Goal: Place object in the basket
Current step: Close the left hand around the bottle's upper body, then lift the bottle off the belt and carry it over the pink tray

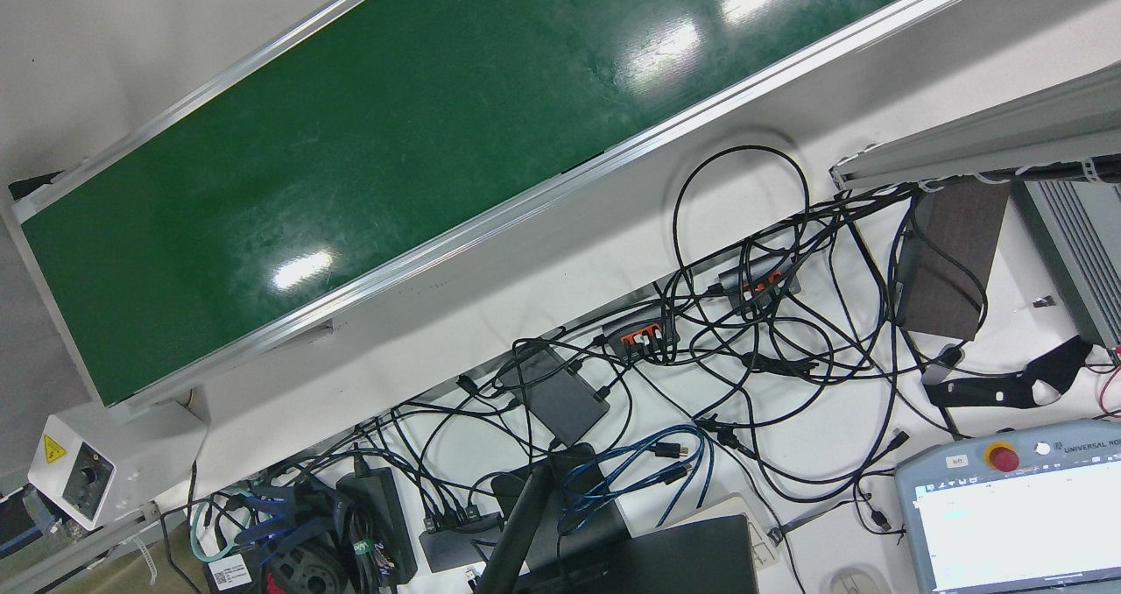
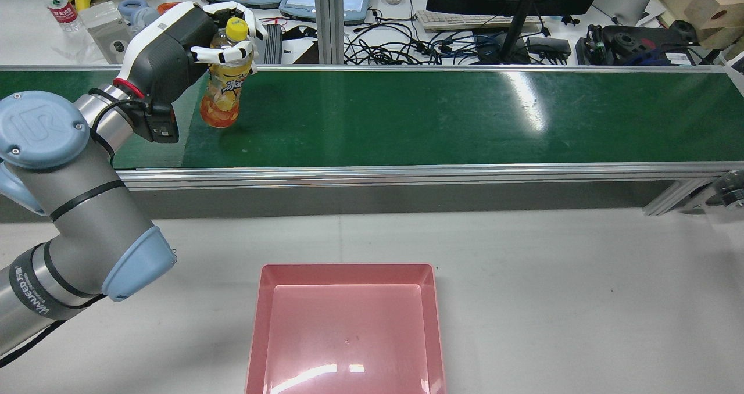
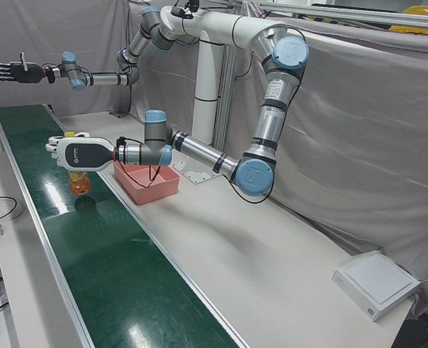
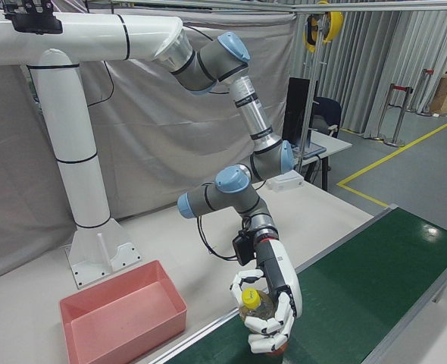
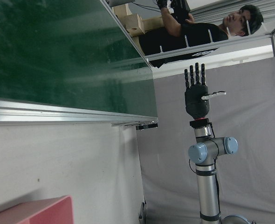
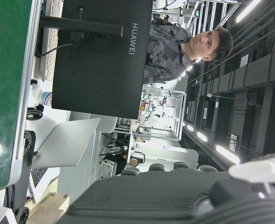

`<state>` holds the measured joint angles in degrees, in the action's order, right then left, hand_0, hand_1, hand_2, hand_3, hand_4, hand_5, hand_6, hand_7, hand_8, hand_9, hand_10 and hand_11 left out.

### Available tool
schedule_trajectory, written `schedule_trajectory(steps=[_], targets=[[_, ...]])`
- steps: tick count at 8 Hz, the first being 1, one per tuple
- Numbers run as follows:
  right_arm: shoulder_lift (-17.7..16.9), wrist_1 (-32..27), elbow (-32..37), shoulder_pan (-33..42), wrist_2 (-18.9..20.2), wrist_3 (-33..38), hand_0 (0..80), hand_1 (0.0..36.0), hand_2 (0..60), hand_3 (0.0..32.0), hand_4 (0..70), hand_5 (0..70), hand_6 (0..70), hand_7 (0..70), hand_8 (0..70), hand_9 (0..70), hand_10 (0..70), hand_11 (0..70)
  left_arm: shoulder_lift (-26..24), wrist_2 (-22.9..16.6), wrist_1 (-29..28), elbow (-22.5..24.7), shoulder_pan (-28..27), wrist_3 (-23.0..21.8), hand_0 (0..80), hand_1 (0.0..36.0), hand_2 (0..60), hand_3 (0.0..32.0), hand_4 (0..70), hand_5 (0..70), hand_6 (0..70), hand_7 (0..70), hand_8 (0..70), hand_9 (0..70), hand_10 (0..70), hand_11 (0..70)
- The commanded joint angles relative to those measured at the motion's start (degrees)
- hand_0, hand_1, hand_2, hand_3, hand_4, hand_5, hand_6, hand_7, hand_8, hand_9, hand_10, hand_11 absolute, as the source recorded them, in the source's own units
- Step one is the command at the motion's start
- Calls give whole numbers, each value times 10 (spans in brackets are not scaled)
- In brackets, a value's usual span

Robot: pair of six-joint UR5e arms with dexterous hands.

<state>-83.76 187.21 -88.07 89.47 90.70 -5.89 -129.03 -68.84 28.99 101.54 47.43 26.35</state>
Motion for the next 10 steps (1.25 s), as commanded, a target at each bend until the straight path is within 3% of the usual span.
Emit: schedule_trajectory(steps=[1, 3, 7, 9, 10], targets=[[0, 0, 0, 0, 0, 0, 0, 0, 0, 0, 0, 0, 0, 0, 0, 0, 0, 0, -23, 0, 43, 22, 0, 3, 459, 259, 600, 0, 344, 700, 472, 700, 583, 700, 570, 700], [0, 0, 0, 0, 0, 0, 0, 0, 0, 0, 0, 0, 0, 0, 0, 0, 0, 0, -23, -1, 70, 63, 1, 1, 452, 255, 600, 0, 342, 694, 469, 689, 558, 700, 529, 700], [0, 0, 0, 0, 0, 0, 0, 0, 0, 0, 0, 0, 0, 0, 0, 0, 0, 0, -24, -123, 81, 103, -3, 5, 447, 250, 600, 0, 323, 644, 453, 666, 528, 700, 522, 700], [0, 0, 0, 0, 0, 0, 0, 0, 0, 0, 0, 0, 0, 0, 0, 0, 0, 0, -21, -132, 81, 138, -50, 12, 436, 242, 600, 0, 330, 637, 457, 671, 526, 700, 517, 700], [0, 0, 0, 0, 0, 0, 0, 0, 0, 0, 0, 0, 0, 0, 0, 0, 0, 0, -21, -132, 104, 158, -99, 43, 447, 244, 600, 0, 326, 621, 443, 658, 518, 700, 512, 700]])
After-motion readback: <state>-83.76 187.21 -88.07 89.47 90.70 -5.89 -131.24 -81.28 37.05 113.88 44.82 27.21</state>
